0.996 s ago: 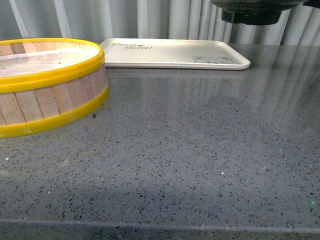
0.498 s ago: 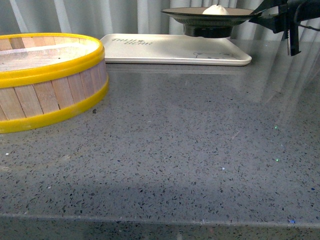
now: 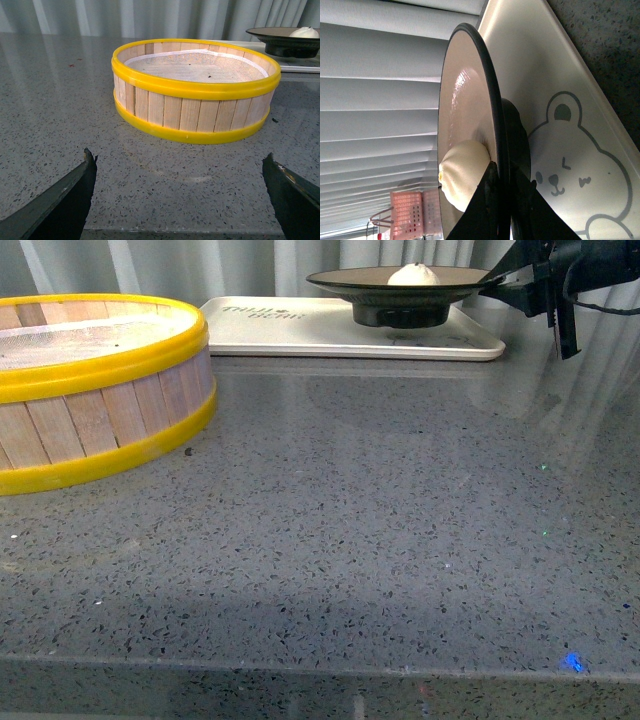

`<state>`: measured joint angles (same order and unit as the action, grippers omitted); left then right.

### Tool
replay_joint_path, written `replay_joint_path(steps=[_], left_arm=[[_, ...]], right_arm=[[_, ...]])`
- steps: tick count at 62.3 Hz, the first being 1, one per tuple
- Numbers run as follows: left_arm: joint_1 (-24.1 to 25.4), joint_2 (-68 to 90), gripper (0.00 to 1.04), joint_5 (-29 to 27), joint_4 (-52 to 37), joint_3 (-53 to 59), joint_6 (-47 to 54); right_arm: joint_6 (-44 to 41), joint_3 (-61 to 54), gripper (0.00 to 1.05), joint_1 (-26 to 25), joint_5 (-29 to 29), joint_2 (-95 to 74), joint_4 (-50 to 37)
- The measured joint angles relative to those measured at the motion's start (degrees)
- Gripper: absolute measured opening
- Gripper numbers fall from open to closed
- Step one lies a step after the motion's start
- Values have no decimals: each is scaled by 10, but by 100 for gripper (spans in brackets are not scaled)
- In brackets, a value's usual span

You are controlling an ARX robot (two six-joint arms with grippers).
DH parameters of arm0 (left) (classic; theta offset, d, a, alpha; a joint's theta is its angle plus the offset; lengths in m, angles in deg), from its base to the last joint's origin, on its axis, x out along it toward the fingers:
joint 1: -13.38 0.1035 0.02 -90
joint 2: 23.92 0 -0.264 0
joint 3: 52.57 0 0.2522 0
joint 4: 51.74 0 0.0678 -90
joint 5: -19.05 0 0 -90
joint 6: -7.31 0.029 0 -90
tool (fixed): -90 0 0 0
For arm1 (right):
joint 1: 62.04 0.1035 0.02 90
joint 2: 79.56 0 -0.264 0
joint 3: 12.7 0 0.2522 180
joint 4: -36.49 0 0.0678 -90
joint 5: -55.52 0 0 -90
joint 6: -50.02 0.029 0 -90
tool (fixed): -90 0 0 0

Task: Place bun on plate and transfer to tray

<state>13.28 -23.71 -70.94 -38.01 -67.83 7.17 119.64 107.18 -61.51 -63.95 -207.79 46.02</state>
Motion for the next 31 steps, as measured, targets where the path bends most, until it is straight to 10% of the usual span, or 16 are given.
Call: replay_joint_path(steps=[31], left_arm=[[0,0,98,0,0,0,0]], right_arm=[[-4,2,3,-2,7,-12,6]])
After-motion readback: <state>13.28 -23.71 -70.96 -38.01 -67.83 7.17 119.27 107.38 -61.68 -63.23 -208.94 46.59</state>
